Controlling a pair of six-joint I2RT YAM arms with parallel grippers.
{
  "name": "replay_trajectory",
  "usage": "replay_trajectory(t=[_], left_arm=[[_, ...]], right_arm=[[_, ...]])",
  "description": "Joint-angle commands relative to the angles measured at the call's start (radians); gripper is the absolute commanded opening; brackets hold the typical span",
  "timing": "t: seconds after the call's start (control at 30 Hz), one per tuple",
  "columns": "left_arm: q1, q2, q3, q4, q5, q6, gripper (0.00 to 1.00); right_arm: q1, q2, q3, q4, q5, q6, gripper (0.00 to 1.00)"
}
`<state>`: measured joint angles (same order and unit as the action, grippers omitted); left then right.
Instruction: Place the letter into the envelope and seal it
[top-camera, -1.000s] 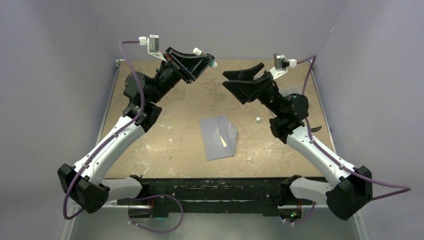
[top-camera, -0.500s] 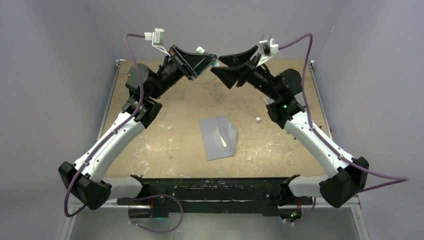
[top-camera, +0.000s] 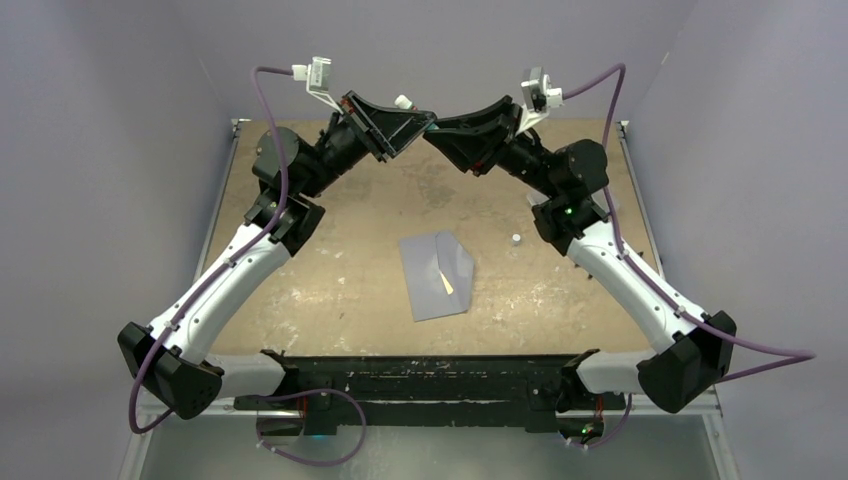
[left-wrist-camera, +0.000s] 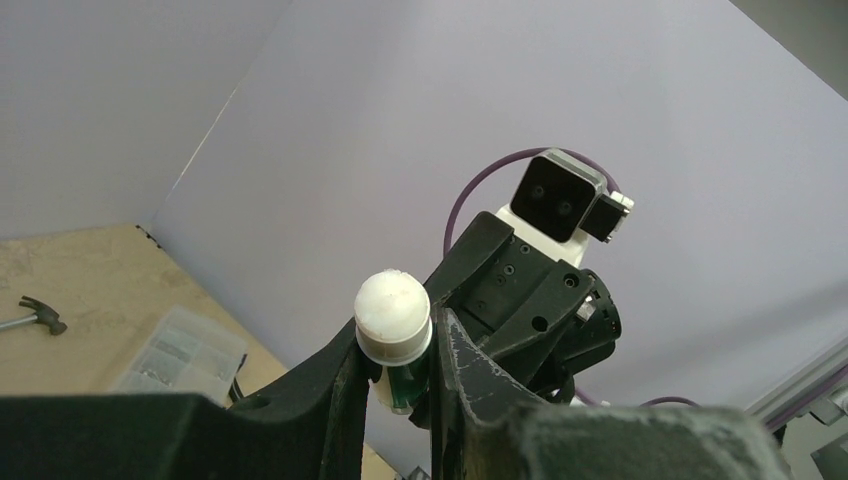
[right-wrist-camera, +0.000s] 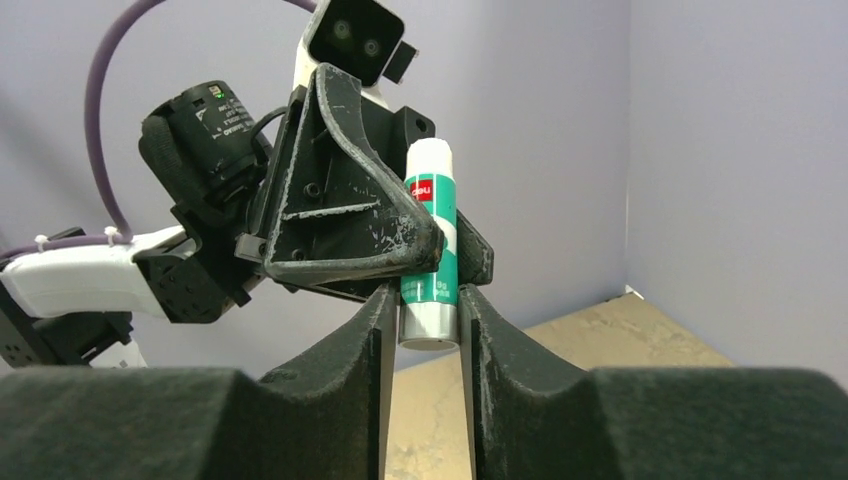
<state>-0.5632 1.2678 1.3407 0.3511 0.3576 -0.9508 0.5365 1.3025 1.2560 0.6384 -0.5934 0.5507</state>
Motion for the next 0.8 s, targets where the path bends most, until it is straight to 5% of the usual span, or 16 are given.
replay_trajectory(t=[0.0, 0.13, 0.33, 0.57, 0.77], left_arm=[[-0.001, -0.002, 0.031, 0.045, 0.02, -0.01, 0.0], [-0.001, -0.005, 0.027, 0.062, 0.023, -0.011, 0.0], [-0.001, -0.056, -0.065, 0.235, 0.015, 0.032, 0.0], [-0.001, -0.105, -0.147, 0.441, 0.056, 0.211, 0.0], [-0.001, -0.068, -0.134, 0.612, 0.275, 0.257, 0.0]], right_arm=[[-0.001, -0.03, 0.004, 0.058, -0.009, 0.036, 0.25], [-0.001, -0.019, 0.003, 0.075, -0.03, 0.1, 0.0], [-0.001, -0.021, -0.085, 0.321, -0.02, 0.487, 0.0], [-0.001, 0.004, -0.283, 0.779, 0.234, 1.076, 0.0], [0.013, 0.104, -0.371, 1.026, 0.361, 1.484, 0.0]])
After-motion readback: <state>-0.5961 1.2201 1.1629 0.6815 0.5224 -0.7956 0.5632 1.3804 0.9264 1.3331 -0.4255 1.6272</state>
